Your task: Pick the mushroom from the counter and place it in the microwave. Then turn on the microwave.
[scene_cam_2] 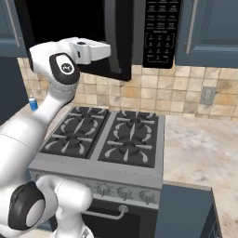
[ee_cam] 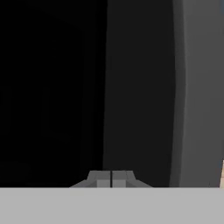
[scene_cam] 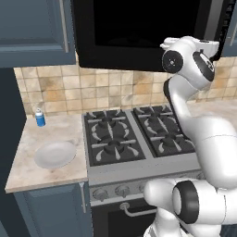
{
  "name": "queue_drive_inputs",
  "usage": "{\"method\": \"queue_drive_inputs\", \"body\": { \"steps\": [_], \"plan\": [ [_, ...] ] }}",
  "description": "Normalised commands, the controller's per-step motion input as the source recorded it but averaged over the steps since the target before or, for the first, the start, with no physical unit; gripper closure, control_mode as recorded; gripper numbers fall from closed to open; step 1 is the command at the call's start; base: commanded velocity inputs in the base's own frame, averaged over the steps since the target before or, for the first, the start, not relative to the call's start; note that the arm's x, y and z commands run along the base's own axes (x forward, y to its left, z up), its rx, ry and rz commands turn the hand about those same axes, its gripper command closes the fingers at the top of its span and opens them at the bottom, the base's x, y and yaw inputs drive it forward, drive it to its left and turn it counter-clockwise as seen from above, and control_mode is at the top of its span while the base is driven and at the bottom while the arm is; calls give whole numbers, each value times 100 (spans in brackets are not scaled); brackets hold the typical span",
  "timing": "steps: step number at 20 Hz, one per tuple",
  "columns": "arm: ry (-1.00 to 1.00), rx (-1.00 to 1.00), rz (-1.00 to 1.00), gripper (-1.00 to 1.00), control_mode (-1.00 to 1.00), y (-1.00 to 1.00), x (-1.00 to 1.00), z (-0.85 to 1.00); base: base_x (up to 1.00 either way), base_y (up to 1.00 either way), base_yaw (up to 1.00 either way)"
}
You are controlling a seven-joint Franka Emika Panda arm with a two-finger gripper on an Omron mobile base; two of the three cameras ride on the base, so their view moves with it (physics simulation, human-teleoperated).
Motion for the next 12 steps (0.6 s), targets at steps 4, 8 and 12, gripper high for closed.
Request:
{"method": "queue_drive_inputs", "body": {
  "steps": [4,8,12],
  "plan": [
    [1,0,5,100,-100,-18,27,1,0,0,0],
    [1,0,5,100,-100,-14,22,3,0,0,0],
    [1,0,5,100,-100,-13,22,6,0,0,0]
  ]
}}
